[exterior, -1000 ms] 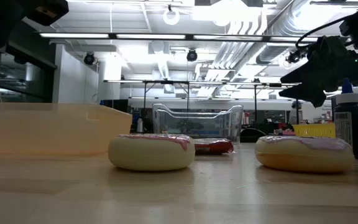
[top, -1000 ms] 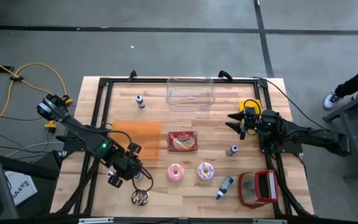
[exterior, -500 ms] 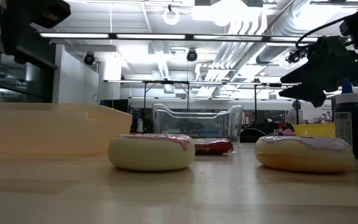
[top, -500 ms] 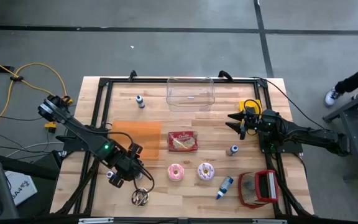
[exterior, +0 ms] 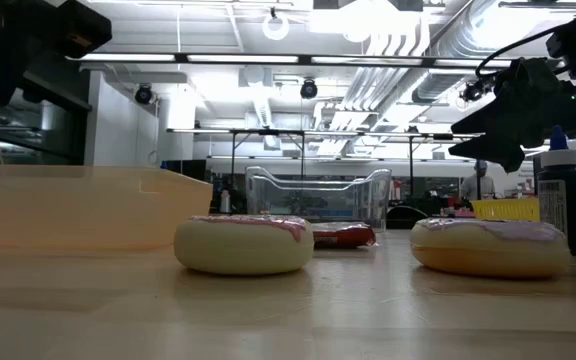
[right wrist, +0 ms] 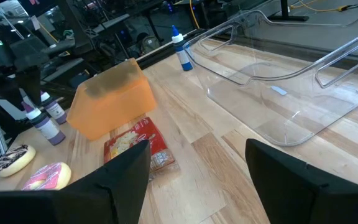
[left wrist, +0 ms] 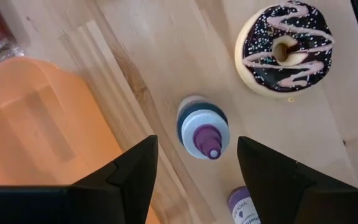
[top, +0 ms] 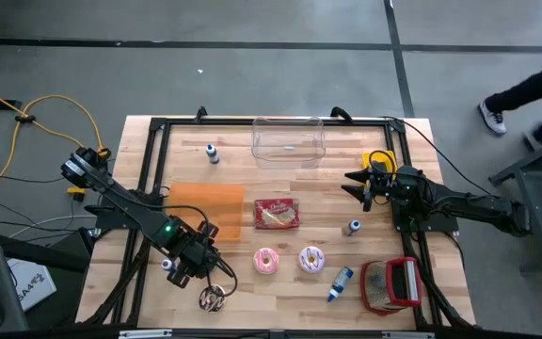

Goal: Pick & Place Food Item
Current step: Put the left violet food coloring bottle into the transparent bin

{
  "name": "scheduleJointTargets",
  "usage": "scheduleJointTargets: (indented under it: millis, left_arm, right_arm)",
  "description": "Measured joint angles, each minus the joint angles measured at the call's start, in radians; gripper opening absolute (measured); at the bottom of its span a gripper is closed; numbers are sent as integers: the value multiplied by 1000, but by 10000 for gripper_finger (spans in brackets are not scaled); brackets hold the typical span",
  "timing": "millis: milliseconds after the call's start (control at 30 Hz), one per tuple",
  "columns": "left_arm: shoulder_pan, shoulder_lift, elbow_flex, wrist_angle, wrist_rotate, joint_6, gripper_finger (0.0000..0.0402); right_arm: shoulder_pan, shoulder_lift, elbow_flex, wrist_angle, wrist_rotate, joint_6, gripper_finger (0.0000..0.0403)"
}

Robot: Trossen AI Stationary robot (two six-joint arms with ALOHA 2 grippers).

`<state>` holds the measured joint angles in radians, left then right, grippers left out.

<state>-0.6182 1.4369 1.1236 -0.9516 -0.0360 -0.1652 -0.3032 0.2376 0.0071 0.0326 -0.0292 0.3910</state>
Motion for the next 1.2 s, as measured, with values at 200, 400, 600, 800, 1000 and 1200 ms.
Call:
scheduleJointTargets:
  millis: [200, 400, 600, 800, 1000, 1200]
  left_arm:
    - [-16, 43, -2, 14, 24, -15, 214]
    - [-36, 47, -2, 24, 7, -16, 214]
    - [-35, 50, -2, 25, -9, -19, 214]
    - [-35, 70, -2, 32, -19, -15, 214]
    - [-35, 73, -2, 40, -16, -15, 214]
    - [-35, 73, -2, 40, -14, -15, 204]
  right_arm:
    - [0, 0, 0, 0, 0, 0, 250]
    - [0, 0, 0, 0, 0, 0, 250]
    - [0, 0, 0, 0, 0, 0, 250]
    - [0, 0, 0, 0, 0, 0, 250]
    - [0, 0, 0, 0, 0, 0, 250]
    - [0, 0, 0, 0, 0, 0, 250]
